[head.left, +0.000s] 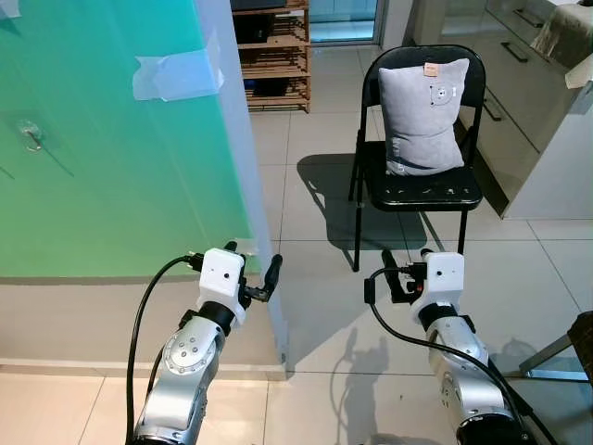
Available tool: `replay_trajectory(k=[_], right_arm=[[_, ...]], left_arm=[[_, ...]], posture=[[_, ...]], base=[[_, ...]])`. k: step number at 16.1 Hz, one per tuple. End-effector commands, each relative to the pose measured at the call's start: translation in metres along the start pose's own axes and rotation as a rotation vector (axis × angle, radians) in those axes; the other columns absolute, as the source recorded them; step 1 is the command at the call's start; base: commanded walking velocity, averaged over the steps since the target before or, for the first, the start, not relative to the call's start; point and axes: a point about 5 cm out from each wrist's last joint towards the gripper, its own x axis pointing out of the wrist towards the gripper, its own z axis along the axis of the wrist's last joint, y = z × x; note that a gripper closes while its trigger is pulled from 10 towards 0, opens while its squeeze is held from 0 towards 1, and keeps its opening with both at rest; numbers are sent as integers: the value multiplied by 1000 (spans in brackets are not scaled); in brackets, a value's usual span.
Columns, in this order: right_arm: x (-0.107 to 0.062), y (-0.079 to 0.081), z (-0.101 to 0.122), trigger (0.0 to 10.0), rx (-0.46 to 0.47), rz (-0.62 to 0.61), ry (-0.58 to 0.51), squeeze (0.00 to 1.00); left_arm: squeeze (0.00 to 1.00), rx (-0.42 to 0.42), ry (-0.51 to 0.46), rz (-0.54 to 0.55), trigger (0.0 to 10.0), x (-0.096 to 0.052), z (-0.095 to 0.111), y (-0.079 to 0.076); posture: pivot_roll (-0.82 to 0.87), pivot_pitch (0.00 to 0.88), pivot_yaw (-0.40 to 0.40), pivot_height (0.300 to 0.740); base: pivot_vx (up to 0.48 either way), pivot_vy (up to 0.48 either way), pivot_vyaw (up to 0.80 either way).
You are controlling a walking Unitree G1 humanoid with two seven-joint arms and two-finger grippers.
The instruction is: Hang keys on a hook
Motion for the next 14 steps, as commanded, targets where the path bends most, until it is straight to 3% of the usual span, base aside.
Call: replay_trajectory(k=[1, 14], right_arm=[[2, 1, -1, 10000, 9, 8, 6, 0], [-3, -5, -8, 10000, 20, -21, 30, 0]], left_arm=[[0, -6, 23, -2, 10000, -1, -3, 0], [0, -42, 28, -11, 10000, -1, -6, 2]], posture=[[-234, 0, 108, 740], [-251, 0, 118, 740]], base=[[0, 469, 0], [0, 465, 0]])
